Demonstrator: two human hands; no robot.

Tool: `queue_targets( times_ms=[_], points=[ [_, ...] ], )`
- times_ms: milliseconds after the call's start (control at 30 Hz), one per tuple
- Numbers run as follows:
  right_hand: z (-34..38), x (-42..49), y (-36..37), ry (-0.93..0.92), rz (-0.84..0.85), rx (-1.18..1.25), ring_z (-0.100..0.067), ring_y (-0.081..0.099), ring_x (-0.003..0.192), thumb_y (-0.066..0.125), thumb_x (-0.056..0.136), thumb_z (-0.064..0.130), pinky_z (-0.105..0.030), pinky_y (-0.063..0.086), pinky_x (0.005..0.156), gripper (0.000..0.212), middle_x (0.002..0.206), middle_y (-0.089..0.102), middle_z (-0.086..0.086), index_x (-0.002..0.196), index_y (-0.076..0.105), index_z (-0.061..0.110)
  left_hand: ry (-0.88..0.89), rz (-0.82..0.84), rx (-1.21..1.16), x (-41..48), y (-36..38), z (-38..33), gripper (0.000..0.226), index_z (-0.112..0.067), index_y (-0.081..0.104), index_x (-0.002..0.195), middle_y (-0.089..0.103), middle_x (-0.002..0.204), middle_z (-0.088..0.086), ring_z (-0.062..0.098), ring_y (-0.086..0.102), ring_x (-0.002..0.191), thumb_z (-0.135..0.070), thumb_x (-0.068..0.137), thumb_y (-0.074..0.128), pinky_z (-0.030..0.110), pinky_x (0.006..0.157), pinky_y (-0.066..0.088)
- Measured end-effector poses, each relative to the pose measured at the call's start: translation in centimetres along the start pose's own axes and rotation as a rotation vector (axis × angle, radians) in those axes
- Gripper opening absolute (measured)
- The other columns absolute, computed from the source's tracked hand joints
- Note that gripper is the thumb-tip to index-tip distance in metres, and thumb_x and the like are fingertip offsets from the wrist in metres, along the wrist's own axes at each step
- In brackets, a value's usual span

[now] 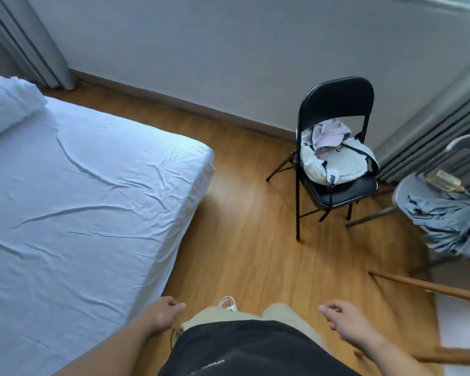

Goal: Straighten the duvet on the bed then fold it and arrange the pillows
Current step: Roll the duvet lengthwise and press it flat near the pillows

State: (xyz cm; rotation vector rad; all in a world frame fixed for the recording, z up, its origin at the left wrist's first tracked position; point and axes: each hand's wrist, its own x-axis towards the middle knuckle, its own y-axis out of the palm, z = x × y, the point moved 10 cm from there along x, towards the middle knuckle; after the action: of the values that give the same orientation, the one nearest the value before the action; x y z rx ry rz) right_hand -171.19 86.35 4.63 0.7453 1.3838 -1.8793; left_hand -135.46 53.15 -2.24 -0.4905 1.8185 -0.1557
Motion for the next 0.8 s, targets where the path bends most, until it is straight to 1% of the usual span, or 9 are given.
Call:
queue_targets(
  times_ms=[67, 200, 267, 400, 467, 567, 633, 700, 800],
  points=[
    [5.3, 2.4, -2.7, -0.039, 0.006, -0.003, -0.016, 0.069, 0.083, 0.063, 0.094, 0.044, -0.028, 0.049, 0.067, 0.023, 0.093, 0.071, 0.004, 0.1, 0.068, 0.022, 0.035, -0.034, 0.002, 1.2, -3.5, -5.7, 0.03, -0.021, 0.067, 0.101, 0.065, 0.093, 0.0, 0.013, 0.058, 0.08, -0.048, 0.097, 0.055, 0.029, 0.073, 0.052],
    [14.3, 9.2, -7.1, -0.055, 0.036, -0.047, -0.013, 0.069, 0.085, 0.061, 0.095, 0.045, -0.035, 0.057, 0.084, 0.024, 0.098, 0.07, 0.007, 0.102, 0.068, 0.024, 0.067, -0.08, -0.107, 5.4, -9.5, -15.1, 0.026, -0.02, 0.066, 0.098, 0.064, 0.095, 0.0, 0.014, 0.058, 0.081, -0.043, 0.097, 0.056, 0.026, 0.066, 0.043],
    [19.3, 13.4, -8.9, -0.084, 0.07, -0.083, -0.014, 0.068, 0.088, 0.061, 0.096, 0.045, -0.034, 0.056, 0.083, 0.024, 0.097, 0.07, 0.005, 0.104, 0.067, 0.024, 0.053, -0.098, -0.155, 7.9, -11.9, -18.7, 0.026, -0.019, 0.066, 0.097, 0.063, 0.09, 0.001, 0.015, 0.056, 0.076, -0.043, 0.096, 0.056, 0.027, 0.064, 0.041],
    [30.0, 21.9, -12.9, -0.189, 0.156, -0.203, -0.009, 0.064, 0.077, 0.061, 0.095, 0.047, -0.023, 0.044, 0.064, 0.026, 0.087, 0.069, 0.008, 0.102, 0.07, 0.024, -0.059, -0.143, -0.243, 11.5, -15.7, -23.7, 0.023, -0.015, 0.065, 0.095, 0.064, 0.084, 0.003, 0.015, 0.056, 0.071, -0.037, 0.097, 0.057, 0.022, 0.054, 0.038],
    [35.4, 25.5, -15.2, -0.218, 0.196, -0.284, -0.008, 0.065, 0.079, 0.062, 0.091, 0.052, -0.019, 0.04, 0.06, 0.029, 0.088, 0.068, 0.009, 0.102, 0.07, 0.026, -0.11, -0.16, -0.263, 12.8, -17.6, -25.8, 0.025, -0.016, 0.064, 0.091, 0.063, 0.081, 0.0, 0.016, 0.053, 0.07, -0.041, 0.092, 0.058, 0.028, 0.057, 0.036],
    [44.5, 30.1, -18.8, -0.285, 0.231, -0.378, -0.009, 0.063, 0.083, 0.061, 0.093, 0.051, -0.02, 0.045, 0.067, 0.028, 0.096, 0.067, 0.008, 0.103, 0.069, 0.026, -0.154, -0.164, -0.321, 14.7, -21.0, -30.1, 0.026, -0.016, 0.067, 0.092, 0.065, 0.083, -0.001, 0.016, 0.052, 0.07, -0.039, 0.086, 0.059, 0.032, 0.062, 0.036],
    [51.3, 32.7, -21.1, -0.341, 0.235, -0.401, -0.011, 0.065, 0.085, 0.062, 0.093, 0.048, -0.026, 0.049, 0.077, 0.027, 0.094, 0.068, 0.008, 0.101, 0.069, 0.023, -0.137, -0.193, -0.402, 16.1, -23.6, -33.6, 0.024, -0.015, 0.069, 0.091, 0.065, 0.085, 0.001, 0.016, 0.051, 0.067, -0.037, 0.089, 0.061, 0.03, 0.061, 0.037],
    [58.0, 35.0, -22.4, -0.381, 0.235, -0.415, -0.011, 0.07, 0.079, 0.064, 0.092, 0.047, -0.032, 0.053, 0.083, 0.025, 0.091, 0.072, 0.009, 0.098, 0.07, 0.023, -0.14, -0.222, -0.487, 17.8, -26.1, -36.3, 0.025, -0.016, 0.07, 0.088, 0.064, 0.086, 0.0, 0.015, 0.05, 0.066, -0.04, 0.087, 0.062, 0.029, 0.058, 0.038],
    [67.3, 38.8, -22.8, -0.435, 0.237, -0.478, -0.01, 0.073, 0.079, 0.063, 0.092, 0.048, -0.029, 0.054, 0.074, 0.022, 0.09, 0.074, 0.008, 0.096, 0.069, 0.028, -0.176, -0.211, -0.545, 22.0, -29.1, -39.3, 0.031, -0.016, 0.069, 0.092, 0.064, 0.092, 0.001, 0.016, 0.052, 0.068, -0.045, 0.084, 0.061, 0.028, 0.057, 0.038]
  ],
)
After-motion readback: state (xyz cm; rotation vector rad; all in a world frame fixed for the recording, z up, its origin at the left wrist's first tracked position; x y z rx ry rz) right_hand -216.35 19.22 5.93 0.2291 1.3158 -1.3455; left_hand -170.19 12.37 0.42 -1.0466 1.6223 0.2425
